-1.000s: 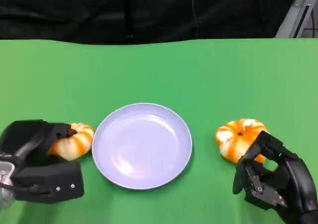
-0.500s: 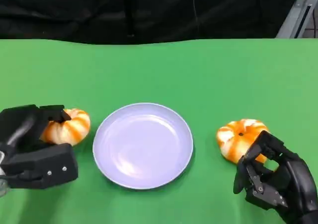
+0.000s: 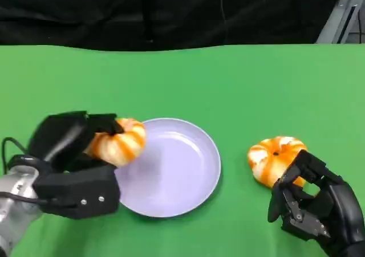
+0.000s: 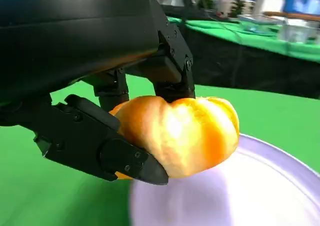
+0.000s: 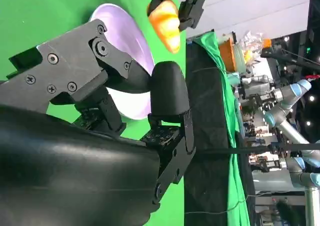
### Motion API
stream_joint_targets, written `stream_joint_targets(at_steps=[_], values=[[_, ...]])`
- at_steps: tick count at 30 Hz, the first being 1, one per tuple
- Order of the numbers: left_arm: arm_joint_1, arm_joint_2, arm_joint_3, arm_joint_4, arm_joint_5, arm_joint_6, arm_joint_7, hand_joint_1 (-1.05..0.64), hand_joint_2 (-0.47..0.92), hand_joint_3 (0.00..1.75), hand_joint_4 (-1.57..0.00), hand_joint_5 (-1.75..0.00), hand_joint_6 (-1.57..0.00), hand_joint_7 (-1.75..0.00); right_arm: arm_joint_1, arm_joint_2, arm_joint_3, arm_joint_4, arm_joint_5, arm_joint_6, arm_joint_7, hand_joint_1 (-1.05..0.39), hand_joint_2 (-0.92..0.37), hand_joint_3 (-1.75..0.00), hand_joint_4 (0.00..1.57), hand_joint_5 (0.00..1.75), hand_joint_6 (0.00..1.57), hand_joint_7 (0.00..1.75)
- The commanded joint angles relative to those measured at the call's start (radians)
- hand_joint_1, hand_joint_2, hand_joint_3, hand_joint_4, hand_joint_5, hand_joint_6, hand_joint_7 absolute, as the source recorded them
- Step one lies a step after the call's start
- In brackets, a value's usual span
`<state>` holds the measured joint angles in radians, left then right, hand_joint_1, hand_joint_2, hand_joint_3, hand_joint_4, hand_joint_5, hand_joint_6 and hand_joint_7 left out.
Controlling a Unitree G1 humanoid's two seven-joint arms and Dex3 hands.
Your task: Grasp the bread from the table and place it into the plate.
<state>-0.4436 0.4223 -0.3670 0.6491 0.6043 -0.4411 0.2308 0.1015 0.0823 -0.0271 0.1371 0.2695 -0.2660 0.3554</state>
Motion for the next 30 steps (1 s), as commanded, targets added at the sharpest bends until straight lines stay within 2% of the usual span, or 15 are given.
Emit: stream_joint_targets(at_steps=[1,8,12,14,15,16,17,18,19,21,24,30], values=[[0.0,-0.011,-0.021,0.001,0.033,-0.005,0.001,-0.05,0.92,0.34,-0.69,-1.51,-0.78,-1.26,-0.004,-0.011,-0.009,0.005,0.007,-0.006,-0.002,-0.13,-0.62,-1.08,0.84,1.75,0.61,1.75],[-0.003,-0.054,-0.079,0.013,0.071,-0.04,-0.001,-0.11,0.92,0.38,-0.72,-1.46,-0.81,-1.17,-0.001,-0.011,-0.006,-0.001,0.004,-0.005,-0.003,-0.14,-0.61,-1.08,0.83,1.75,0.61,1.75],[-0.005,-0.073,-0.095,0.024,0.082,-0.053,0.006,-0.1,0.92,0.36,-0.71,-1.48,-0.79,-1.22,0.004,-0.007,-0.003,-0.017,0.004,0.011,-0.013,-0.14,-0.61,-1.08,0.84,1.75,0.61,1.75],[-0.001,-0.075,-0.097,0.012,0.078,-0.047,-0.01,-0.1,0.92,0.37,-0.72,-1.44,-0.8,-1.16,0.004,-0.008,-0.002,-0.017,0.004,0.008,-0.012,-0.13,-0.61,-1.08,0.84,1.75,0.62,1.75],[0.003,-0.073,-0.096,-0.001,0.071,-0.039,-0.032,-0.21,0.92,0.32,-0.67,-1.13,-0.82,-0.8,0.003,-0.009,-0.002,-0.013,0.006,0.004,-0.007,-0.13,-0.62,-1.08,0.84,1.75,0.61,1.75],[0.007,-0.07,-0.095,-0.016,0.066,-0.03,-0.054,-0.3,0.92,0.31,-0.63,-0.88,-0.85,-0.5,0.002,-0.01,-0.002,-0.011,0.008,0.002,-0.005,-0.13,-0.62,-1.08,0.84,1.75,0.61,1.75],[0.013,-0.063,-0.095,-0.036,0.056,-0.021,-0.093,-0.39,0.92,0.3,-0.59,-0.61,-0.84,-0.28,0.0,-0.011,-0.003,-0.006,0.007,-0.003,-0.002,-0.13,-0.62,-1.08,0.84,1.75,0.61,1.75],[0.017,-0.058,-0.095,-0.051,0.05,-0.012,-0.125,-0.7,0.92,0.34,-0.28,-0.27,-0.59,-0.12,-0.001,-0.012,-0.003,-0.004,0.006,-0.005,-0.001,-0.13,-0.61,-1.08,0.84,1.75,0.61,1.75],[0.02,-0.051,-0.097,-0.063,0.053,-0.005,-0.15,-0.84,0.92,0.37,-0.14,-0.14,-0.48,-0.06,-0.001,-0.012,-0.003,-0.006,0.005,-0.002,-0.002,-0.13,-0.61,-1.08,0.84,1.75,0.61,1.75],[0.019,-0.038,-0.11,-0.08,0.081,0.016,-0.182,-1.0,0.92,0.51,-0.03,-0.03,-0.26,-0.01,0.0,-0.011,-0.003,-0.01,0.005,0.003,-0.004,-0.13,-0.61,-1.08,0.84,1.75,0.61,1.75],[0.02,-0.026,-0.12,-0.097,0.106,0.038,-0.207,-1.04,0.92,0.6,0.0,0.0,-0.13,0.0,0.001,-0.01,-0.002,-0.011,0.001,0.001,-0.007,-0.13,-0.61,-1.09,0.85,1.75,0.61,1.75],[0.031,-0.022,-0.116,-0.114,0.121,0.053,-0.204,-1.05,0.92,0.66,0.0,0.0,-0.05,0.0,0.001,-0.01,-0.004,-0.004,0.003,-0.007,-0.002,-0.13,-0.6,-1.09,0.85,1.75,0.61,1.75]])
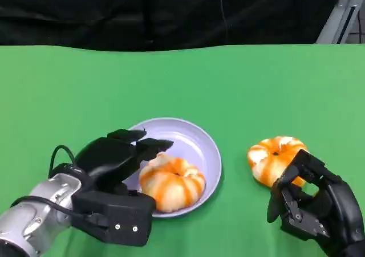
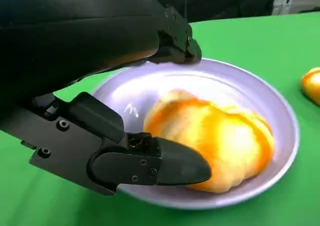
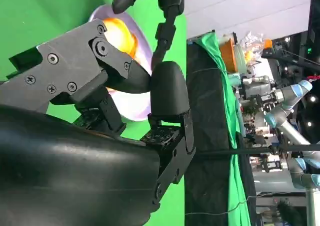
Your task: Grasp the bread from the table and place it into the plate.
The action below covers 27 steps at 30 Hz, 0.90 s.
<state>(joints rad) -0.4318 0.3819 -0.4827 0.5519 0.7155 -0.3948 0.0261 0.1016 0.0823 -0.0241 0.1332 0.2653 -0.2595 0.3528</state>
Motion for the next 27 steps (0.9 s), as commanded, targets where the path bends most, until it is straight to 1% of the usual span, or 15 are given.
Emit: stream_joint_targets(at_steps=[1,8,9,11,12,13,14,16,17,18,19,20,22,24,27], values=[[0.022,0.018,0.002,-0.018,0.009,0.007,0.004,-1.05,0.92,0.66,0.0,0.0,-0.06,-0.01,0.001,-0.01,-0.007,0.0,0.01,-0.014,0.003,-0.14,-0.6,-1.09,0.85,1.75,0.61,1.75],[0.056,0.02,0.036,-0.06,-0.039,-0.003,-0.01,-1.05,0.92,0.62,0.0,0.0,-0.15,-0.04,0.002,-0.005,-0.008,-0.003,0.013,-0.012,0.001,-0.13,-0.6,-1.1,0.85,1.75,0.61,1.75],[0.078,0.016,0.062,-0.084,-0.084,-0.004,-0.023,-1.05,0.92,0.61,0.0,0.0,-0.16,-0.04,0.002,-0.006,-0.007,-0.001,0.008,-0.02,0.0,-0.13,-0.6,-1.1,0.85,1.75,0.62,1.75],[0.117,0.006,0.112,-0.128,-0.178,-0.003,-0.055,-0.73,0.92,0.38,-0.25,-0.07,-0.4,-0.07,0.002,-0.007,-0.007,-0.002,0.003,-0.023,-0.003,-0.13,-0.6,-1.1,0.85,1.75,0.61,1.75],[0.133,-0.005,0.144,-0.13,-0.266,-0.029,-0.089,-0.6,0.92,0.34,-0.35,-0.09,-0.47,-0.07,0.004,-0.007,-0.006,-0.006,0.001,-0.019,-0.007,-0.13,-0.6,-1.1,0.85,1.75,0.61,1.75],[0.142,-0.012,0.163,-0.127,-0.323,-0.049,-0.114,-0.31,0.92,0.31,-0.51,-0.15,-0.59,-0.1,0.005,-0.007,-0.005,-0.009,0.001,-0.014,-0.01,-0.13,-0.61,-1.1,0.85,1.75,0.61,1.75],[0.152,-0.026,0.189,-0.116,-0.397,-0.067,-0.144,-0.21,0.92,0.3,-0.56,-0.16,-0.63,-0.11,0.005,-0.006,-0.005,-0.01,0.003,-0.013,-0.01,-0.13,-0.61,-1.1,0.84,1.75,0.61,1.75],[0.17,-0.048,0.234,-0.096,-0.522,-0.083,-0.209,0.02,0.92,0.41,-0.83,-0.23,-0.84,-0.15,0.004,-0.006,-0.005,-0.008,0.008,-0.015,-0.005,-0.13,-0.61,-1.1,0.84,1.75,0.61,1.75],[0.18,-0.058,0.258,-0.096,-0.585,-0.07,-0.248,0.05,0.9,0.52,-0.93,-0.46,-1.0,-0.2,0.003,-0.006,-0.005,-0.005,0.01,-0.019,-0.002,-0.13,-0.61,-1.1,0.84,1.75,0.61,1.75],[0.193,-0.068,0.282,-0.105,-0.651,-0.048,-0.292,0.06,0.84,0.66,-0.91,-0.83,-1.11,-0.28,0.002,-0.007,-0.005,-0.005,0.009,-0.022,-0.002,-0.13,-0.61,-1.1,0.84,1.75,0.61,1.75],[0.209,-0.08,0.306,-0.125,-0.719,-0.013,-0.333,0.07,0.73,0.9,-0.86,-1.26,-1.09,-0.68,0.002,-0.008,-0.004,-0.006,0.007,-0.022,-0.003,-0.13,-0.61,-1.11,0.84,1.75,0.61,1.75],[0.226,-0.087,0.324,-0.15,-0.77,0.023,-0.366,0.08,0.66,1.04,-0.84,-1.44,-0.99,-1.04,0.003,-0.008,-0.004,-0.007,0.005,-0.021,-0.004,-0.13,-0.61,-1.11,0.84,1.75,0.61,1.75],[0.262,-0.093,0.357,-0.211,-0.87,0.105,-0.437,0.08,0.57,1.21,-0.82,-1.66,-0.85,-1.46,0.005,-0.008,-0.004,-0.013,0.007,-0.01,-0.009,-0.13,-0.61,-1.11,0.84,1.75,0.61,1.75],[0.302,-0.084,0.381,-0.278,-0.939,0.182,-0.492,0.08,0.54,1.29,-0.81,-1.72,-0.79,-1.58,0.006,-0.008,-0.004,-0.018,0.006,-0.001,-0.013,-0.13,-0.6,-1.1,0.84,1.75,0.61,1.75],[0.361,-0.074,0.414,-0.366,-1.004,0.259,-0.548,0.08,0.54,1.33,-0.81,-1.74,-0.77,-1.64,0.006,-0.009,-0.005,-0.016,0.015,-0.003,-0.007,-0.12,-0.61,-1.1,0.84,1.75,0.61,1.75]])
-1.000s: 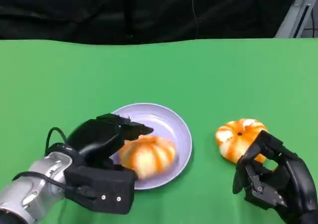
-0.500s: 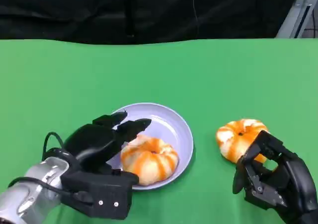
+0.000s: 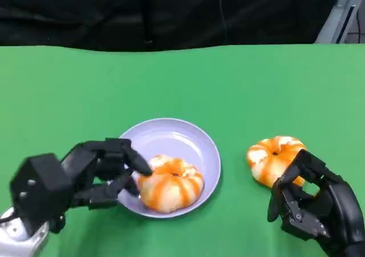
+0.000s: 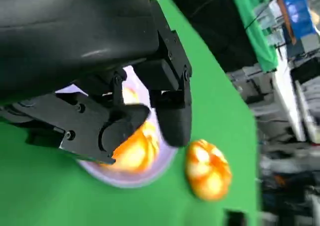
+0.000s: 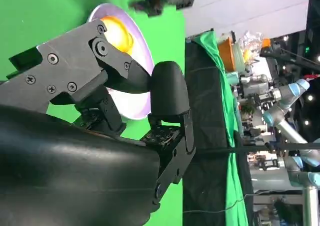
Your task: Grasp the bread from the table and place it into the plate.
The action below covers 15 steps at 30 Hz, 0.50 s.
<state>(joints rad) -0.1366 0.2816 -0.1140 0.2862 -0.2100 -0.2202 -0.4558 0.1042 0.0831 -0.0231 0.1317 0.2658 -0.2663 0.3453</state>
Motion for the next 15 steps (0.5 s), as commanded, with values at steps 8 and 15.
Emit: stream_joint_targets(at_steps=[8,15], values=[[0.217,0.022,0.128,-0.242,-0.183,0.185,-0.133,0.1,0.63,1.23,-0.88,-1.75,-0.75,-1.74,-0.006,-0.016,-0.01,-0.003,0.01,-0.006,0.003,-0.12,-0.61,-1.1,0.84,1.75,0.61,1.75],[0.264,-0.045,0.181,-0.211,-0.25,0.167,-0.164,0.1,0.57,1.42,-0.9,-1.75,-0.77,-1.75,-0.01,-0.016,-0.015,0.002,0.008,0.003,-0.006,-0.13,-0.61,-1.1,0.84,1.75,0.62,1.75]])
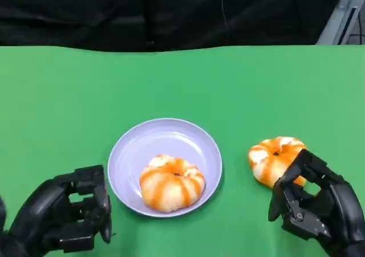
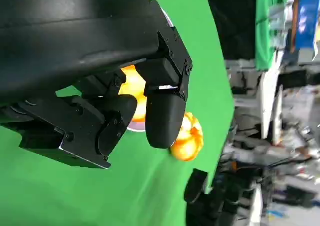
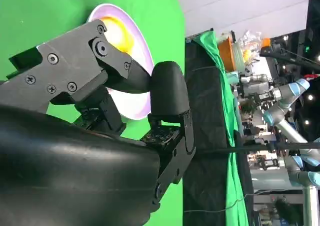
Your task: Grasp the bread from the table and place it into the plate.
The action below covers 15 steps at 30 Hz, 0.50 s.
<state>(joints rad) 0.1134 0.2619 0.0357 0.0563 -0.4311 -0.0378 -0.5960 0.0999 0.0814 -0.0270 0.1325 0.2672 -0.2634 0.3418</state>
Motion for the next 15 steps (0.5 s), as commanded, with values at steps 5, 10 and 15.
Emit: stream_joint_targets(at_steps=[5,10,15], values=[[0.003,-0.054,0.05,0.071,0.017,-0.107,-0.022,0.11,0.56,1.46,-0.9,-1.75,-0.78,-1.75,-0.017,-0.017,-0.014,0.017,0.009,-0.004,0.005,-0.14,-0.59,-1.09,0.85,1.75,0.62,1.75],[-0.01,-0.055,0.057,0.094,0.044,-0.141,-0.023,0.14,0.57,1.46,-0.88,-1.75,-0.78,-1.75,-0.018,-0.012,-0.009,0.024,0.01,-0.01,0.009,-0.13,-0.6,-1.1,0.85,1.75,0.62,1.75],[-0.001,-0.056,0.052,0.067,0.059,-0.127,-0.009,0.15,0.56,1.46,-0.89,-1.75,-0.78,-1.75,-0.016,-0.016,-0.006,0.025,0.008,-0.016,0.024,-0.12,-0.6,-1.1,0.85,1.75,0.61,1.75]])
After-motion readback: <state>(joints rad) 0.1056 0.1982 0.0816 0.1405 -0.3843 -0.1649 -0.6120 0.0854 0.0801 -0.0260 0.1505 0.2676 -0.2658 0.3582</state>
